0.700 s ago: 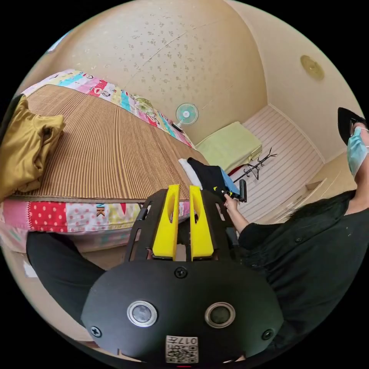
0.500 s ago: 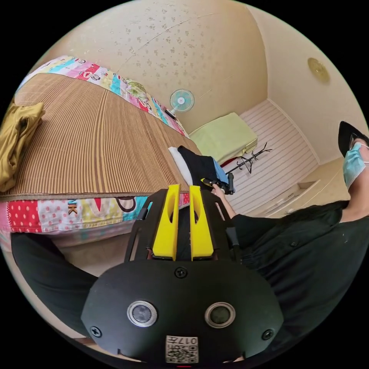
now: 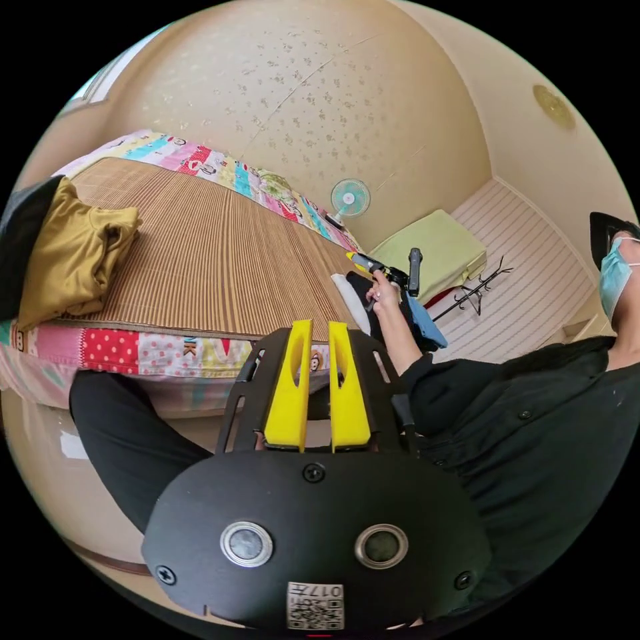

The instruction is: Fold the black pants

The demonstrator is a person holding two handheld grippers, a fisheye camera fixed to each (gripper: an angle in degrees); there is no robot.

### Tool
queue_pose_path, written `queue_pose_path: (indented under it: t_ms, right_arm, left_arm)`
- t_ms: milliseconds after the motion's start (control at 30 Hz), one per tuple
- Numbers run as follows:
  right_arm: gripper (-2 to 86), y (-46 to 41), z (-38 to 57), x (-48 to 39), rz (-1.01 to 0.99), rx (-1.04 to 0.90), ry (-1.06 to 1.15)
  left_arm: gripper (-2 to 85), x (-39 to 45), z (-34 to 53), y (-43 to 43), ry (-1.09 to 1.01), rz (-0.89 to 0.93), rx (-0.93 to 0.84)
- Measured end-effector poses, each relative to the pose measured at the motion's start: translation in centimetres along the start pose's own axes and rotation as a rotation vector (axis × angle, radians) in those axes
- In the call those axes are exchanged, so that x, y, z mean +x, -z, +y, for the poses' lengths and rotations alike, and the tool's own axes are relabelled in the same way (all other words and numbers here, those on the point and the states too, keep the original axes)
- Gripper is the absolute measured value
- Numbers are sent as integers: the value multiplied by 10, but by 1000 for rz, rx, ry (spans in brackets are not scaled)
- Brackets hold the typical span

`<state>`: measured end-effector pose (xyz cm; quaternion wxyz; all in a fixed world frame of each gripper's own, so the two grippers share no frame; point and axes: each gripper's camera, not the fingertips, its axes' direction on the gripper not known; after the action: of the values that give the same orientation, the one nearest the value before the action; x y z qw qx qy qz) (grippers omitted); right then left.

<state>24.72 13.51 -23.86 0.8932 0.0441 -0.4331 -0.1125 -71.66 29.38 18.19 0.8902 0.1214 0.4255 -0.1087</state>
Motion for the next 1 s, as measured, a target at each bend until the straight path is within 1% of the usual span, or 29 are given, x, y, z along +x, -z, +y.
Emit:
queue_pose_path:
  t_ms: [33,67,100,133,167,200,267,300,333,367,400,433,467,533,567,600,700,767,800,867,900,933,967,1000]
  right_arm:
    - [140,-5,17,19,164,-38,-9]
    - [143,-15,31,41,336,-118,-5]
    - [145,-22,37,52,413,-171,6]
    - [137,-37,52,69,523,-280,104]
    - [128,-32,64,67,562,-257,274]
    - [122,-27,64,67,563,-253,285]
    - [76,4,41,73,525,-270,217]
    - [72,15,33,81,476,-264,157]
    - [66,35,16,106,329,-249,-2]
    - [60,55,4,141,119,-215,-189]
    - [58,65,1,159,-15,-179,-276]
    - [51,86,0,194,-287,-72,-434]
    - [45,100,-1,218,-530,19,-504]
    - [40,114,-12,231,-750,80,-504]
    - [38,123,-24,227,-819,86,-495]
    - [38,128,-32,223,-846,87,-484]
    - [35,162,-80,182,-949,84,-326]
    - [33,196,-112,148,-1087,131,-209]
    - [32,203,-118,142,-1133,152,-188]
    - [29,230,-127,129,-1344,244,-95]
    - [29,236,-126,128,-1393,281,-70]
    - [28,246,-117,130,-1463,363,-25]
    - [28,252,-105,136,-1481,423,-5]
    - [28,253,-99,139,-1470,439,-1]
  left_arm:
    - [58,1,2,-1,-21,-29,-14]
    - [62,1,2,-5,-46,-48,-33]
    - [64,1,1,-8,-56,-52,-42]
    - [68,0,-1,-16,-69,-44,-60]
    - [73,-2,-4,-23,-68,-30,-68]
    - [75,-3,-6,-26,-64,-25,-67]
    - [78,-5,-15,-37,-33,-9,-27]
    - [78,-5,-18,-39,-30,5,-18]
    - [79,-5,-23,-43,-27,47,-4]
    - [79,-5,-26,-47,-16,92,6]
    - [79,-6,-27,-48,-10,112,13]
    - [79,-6,-27,-48,-2,144,27]
    - [79,-7,-26,-46,-1,160,36]
    - [78,-8,-21,-40,-12,149,43]
    - [78,-12,-16,-34,-16,123,51]
    - [78,-14,-13,-30,-13,106,57]
    - [78,-33,-3,-14,8,52,83]
    - [79,-49,-2,-6,45,50,87]
    - [79,-52,-3,-5,53,58,91]
    - [83,-60,-9,3,69,89,124]
    - [84,-60,-11,5,69,91,134]
    - [85,-60,-14,8,64,88,153]
    - [86,-59,-16,11,56,79,169]
    - [86,-58,-17,12,53,73,177]
